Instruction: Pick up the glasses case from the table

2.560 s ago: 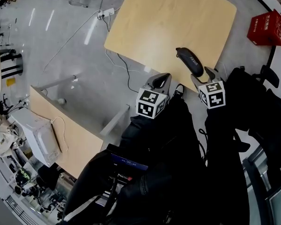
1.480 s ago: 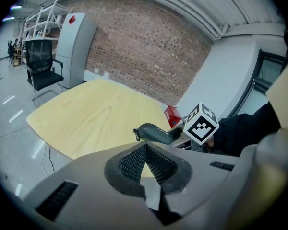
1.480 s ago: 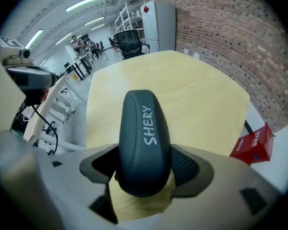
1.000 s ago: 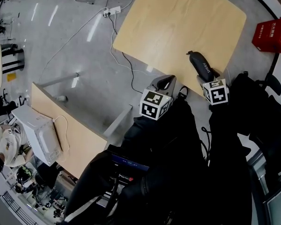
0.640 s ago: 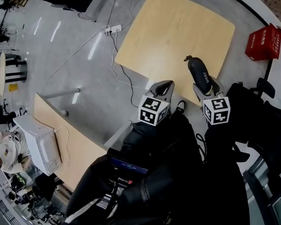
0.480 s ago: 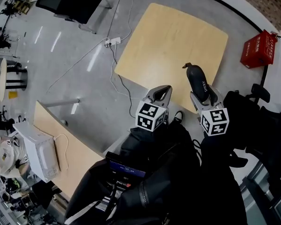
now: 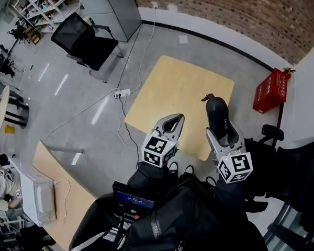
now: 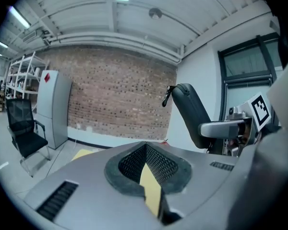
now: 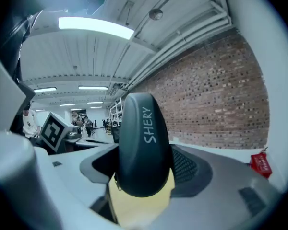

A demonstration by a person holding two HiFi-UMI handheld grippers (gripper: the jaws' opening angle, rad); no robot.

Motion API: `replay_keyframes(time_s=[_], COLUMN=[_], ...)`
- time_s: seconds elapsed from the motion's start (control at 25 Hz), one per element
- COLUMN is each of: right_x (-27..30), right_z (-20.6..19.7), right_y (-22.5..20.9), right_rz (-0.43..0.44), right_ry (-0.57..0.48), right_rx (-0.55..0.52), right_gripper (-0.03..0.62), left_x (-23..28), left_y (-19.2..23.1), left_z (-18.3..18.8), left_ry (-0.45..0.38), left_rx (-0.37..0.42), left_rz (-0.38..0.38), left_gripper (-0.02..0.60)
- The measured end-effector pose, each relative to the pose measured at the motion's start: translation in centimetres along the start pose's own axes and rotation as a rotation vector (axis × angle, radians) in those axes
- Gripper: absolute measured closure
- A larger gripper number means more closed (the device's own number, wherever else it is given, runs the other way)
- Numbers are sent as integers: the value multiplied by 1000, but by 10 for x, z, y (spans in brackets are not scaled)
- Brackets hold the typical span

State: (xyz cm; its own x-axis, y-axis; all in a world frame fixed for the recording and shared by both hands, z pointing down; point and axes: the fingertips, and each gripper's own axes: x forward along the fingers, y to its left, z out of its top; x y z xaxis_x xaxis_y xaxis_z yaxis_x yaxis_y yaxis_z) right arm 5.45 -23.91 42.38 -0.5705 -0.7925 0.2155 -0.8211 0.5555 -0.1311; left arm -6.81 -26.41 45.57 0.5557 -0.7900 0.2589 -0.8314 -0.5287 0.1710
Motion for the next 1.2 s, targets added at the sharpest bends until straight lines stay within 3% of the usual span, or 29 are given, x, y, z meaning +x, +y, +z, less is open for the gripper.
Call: replay_keyframes(time_s=[0.24, 0.48, 1.2], right_x=[-12, -18, -10], right_z=[53, 80, 103], right_y=[3, 4, -2], right_rz=[-3, -5, -7], right_ry=[-136, -209, -262], right_rx=[-52, -85, -105], right_gripper=[263, 263, 263], left_x=[-1, -6, -2], left_y=[-16, -21, -19], left_z=[53, 84, 105], left_ry=[-106, -178, -218], left_rx=[78, 122, 161], left_rz=[-19, -16, -10], left_gripper=[581, 581, 581])
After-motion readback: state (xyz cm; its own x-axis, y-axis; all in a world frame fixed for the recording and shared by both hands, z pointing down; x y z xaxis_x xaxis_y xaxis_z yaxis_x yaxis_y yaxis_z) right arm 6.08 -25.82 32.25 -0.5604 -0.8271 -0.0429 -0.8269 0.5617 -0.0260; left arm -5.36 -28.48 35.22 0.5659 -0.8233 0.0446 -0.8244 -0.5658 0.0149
